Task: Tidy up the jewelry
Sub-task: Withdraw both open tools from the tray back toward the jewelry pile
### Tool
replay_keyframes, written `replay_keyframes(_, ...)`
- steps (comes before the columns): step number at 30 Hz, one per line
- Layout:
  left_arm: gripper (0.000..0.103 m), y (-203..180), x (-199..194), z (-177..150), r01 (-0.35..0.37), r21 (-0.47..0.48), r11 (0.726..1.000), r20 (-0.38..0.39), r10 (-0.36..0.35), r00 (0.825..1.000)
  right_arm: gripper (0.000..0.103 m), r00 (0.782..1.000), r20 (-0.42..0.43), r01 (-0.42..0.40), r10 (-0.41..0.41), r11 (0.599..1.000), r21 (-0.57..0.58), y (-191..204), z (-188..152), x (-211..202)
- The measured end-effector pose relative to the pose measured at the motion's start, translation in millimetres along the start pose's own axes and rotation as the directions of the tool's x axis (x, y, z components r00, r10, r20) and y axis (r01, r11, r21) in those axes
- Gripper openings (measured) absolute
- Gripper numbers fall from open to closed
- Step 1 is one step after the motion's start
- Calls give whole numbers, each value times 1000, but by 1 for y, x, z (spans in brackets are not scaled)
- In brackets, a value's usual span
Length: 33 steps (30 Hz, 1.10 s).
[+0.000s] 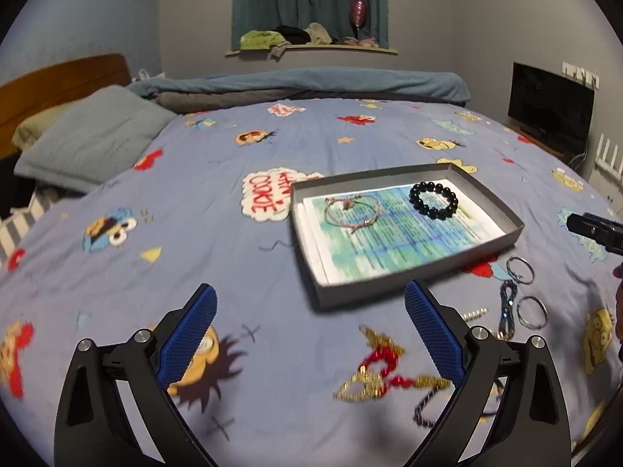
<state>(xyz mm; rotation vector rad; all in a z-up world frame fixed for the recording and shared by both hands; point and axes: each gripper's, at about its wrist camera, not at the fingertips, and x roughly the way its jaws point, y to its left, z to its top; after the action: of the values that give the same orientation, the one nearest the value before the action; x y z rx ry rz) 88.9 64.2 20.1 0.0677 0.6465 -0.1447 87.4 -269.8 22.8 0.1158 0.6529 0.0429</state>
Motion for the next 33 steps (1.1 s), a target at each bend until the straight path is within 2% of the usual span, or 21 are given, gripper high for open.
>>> replay_keyframes(6,97,6,-4,-29,7,-44,999,-42,-9,999,97,997,16,78,-77,994,-76,12,-24,-18)
replay_keyframes(10,97,6,-5,-45,6,-66,998,-57,-9,998,97,998,-11,64,-66,993,-96,17,-35,-18)
replay_keyframes(16,97,-14,-10,-63,1,19,1000,-46,0,999,97,999,-26,24,-27,994,-106,20,-51,-18)
replay_keyframes(20,97,-21,-10,-70,27,32,999,-54,-25,998,97,997,34,74,-70,986,-153,26,-59,-21)
replay_keyframes(22,97,-25,-8,-73,24,41,999,-55,-22,998,97,997,35,80,-75,983,-167,26,-61,-20)
replay_keyframes(27,97,-31,-4,-75,40,52,998,-57,-37,998,97,998,49,-26,34,988,-153,26,-71,-23)
replay_keyframes(33,97,-32,1,-73,50,38,998,-55,-48,997,97,999,-11,-52,51,983,-176,39,-77,-15)
